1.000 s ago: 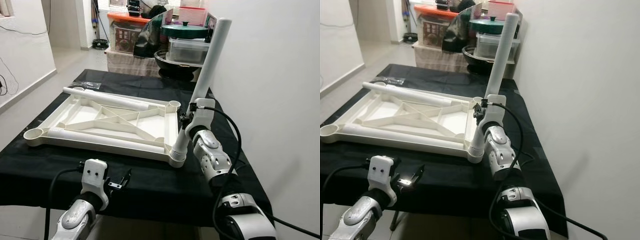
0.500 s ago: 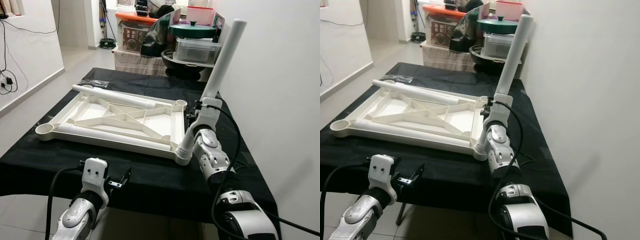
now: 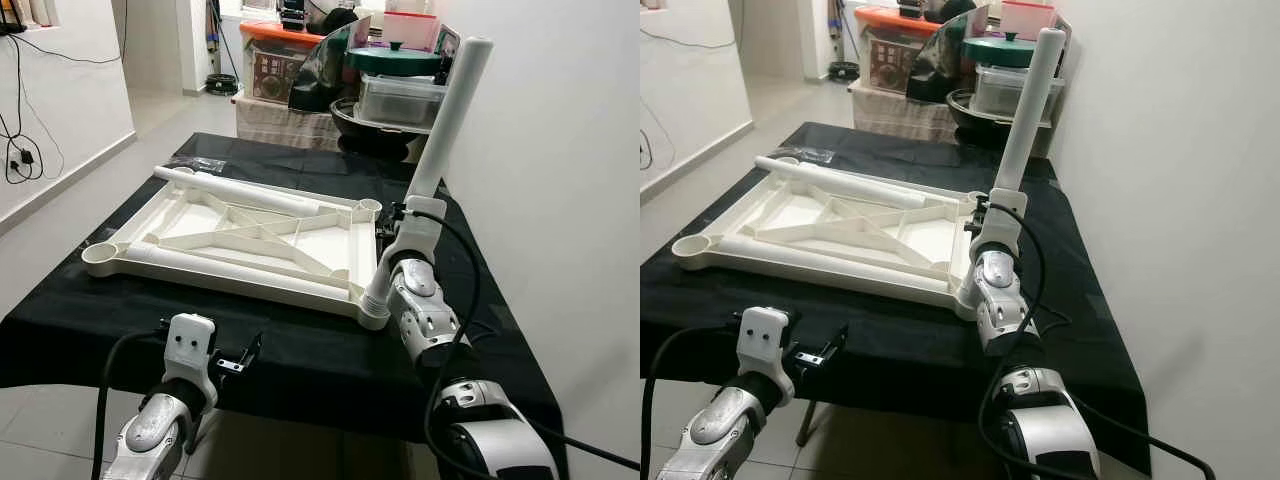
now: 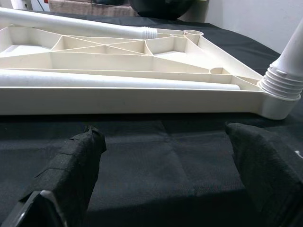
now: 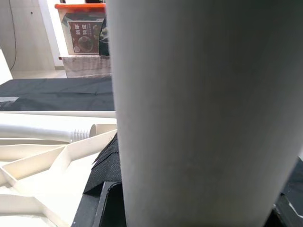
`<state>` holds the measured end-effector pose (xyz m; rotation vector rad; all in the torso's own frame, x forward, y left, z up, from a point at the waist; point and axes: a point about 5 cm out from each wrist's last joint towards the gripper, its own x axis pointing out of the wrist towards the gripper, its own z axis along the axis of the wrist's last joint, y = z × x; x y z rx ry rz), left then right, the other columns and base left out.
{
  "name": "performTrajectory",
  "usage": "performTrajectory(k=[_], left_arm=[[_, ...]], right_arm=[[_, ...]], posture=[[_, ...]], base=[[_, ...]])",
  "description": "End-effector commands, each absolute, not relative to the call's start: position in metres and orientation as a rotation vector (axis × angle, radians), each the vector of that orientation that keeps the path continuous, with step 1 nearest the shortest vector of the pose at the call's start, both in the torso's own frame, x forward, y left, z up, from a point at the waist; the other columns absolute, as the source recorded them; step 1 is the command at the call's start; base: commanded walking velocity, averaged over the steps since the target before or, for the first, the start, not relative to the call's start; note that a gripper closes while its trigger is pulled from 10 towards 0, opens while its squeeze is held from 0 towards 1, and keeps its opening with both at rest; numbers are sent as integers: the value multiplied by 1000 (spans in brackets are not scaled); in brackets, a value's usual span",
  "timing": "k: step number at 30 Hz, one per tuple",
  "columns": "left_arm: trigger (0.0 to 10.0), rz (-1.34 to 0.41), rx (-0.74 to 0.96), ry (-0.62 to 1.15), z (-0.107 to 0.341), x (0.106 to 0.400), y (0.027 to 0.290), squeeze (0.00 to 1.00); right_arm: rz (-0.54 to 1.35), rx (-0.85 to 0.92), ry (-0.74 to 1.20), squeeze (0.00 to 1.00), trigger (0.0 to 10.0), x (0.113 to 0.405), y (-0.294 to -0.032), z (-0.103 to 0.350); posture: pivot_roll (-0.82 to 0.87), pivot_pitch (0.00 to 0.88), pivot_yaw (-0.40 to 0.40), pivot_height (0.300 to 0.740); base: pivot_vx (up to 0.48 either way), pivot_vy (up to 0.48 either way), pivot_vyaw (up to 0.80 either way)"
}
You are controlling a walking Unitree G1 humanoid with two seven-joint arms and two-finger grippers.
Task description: Building children table
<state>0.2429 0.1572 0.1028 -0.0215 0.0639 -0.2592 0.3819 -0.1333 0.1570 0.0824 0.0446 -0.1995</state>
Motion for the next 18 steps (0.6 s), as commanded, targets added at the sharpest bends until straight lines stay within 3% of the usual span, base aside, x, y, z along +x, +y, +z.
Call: performTrajectory(k=[1,2,3,4,5,6,7,18], left_arm=[[10000,-255,-14,70,101,244,157,0],[10000,-255,-13,70,100,244,157,0],[10000,-256,-13,71,100,244,157,0],[10000,-258,-12,71,100,244,157,0],[10000,-258,-12,71,100,244,157,0],[10000,-259,-12,71,100,244,157,0],[10000,-260,-11,70,100,245,156,0],[10000,-268,-7,72,99,245,155,0]], right_arm=[[-261,41,257,0,0,366,-145,105],[-262,41,260,0,0,366,-145,105],[-262,41,265,0,824,366,-144,104],[-261,40,267,0,4000,366,-144,104],[-261,40,267,0,4000,366,-144,104],[-255,37,268,0,5961,366,-143,104],[-244,32,266,0,10000,366,-142,105],[-208,-1,247,0,10000,366,-136,108]], posture=[[43,0,-96,740],[42,0,-96,740],[42,0,-96,740],[42,0,-96,740],[42,0,-96,740],[40,0,-94,740],[40,0,-94,740],[36,0,-90,740]], base=[[0,0,0],[0,0,0],[0,0,0],[0,0,0],[0,0,0],[0,0,0],[0,0,0],[0,0,0]])
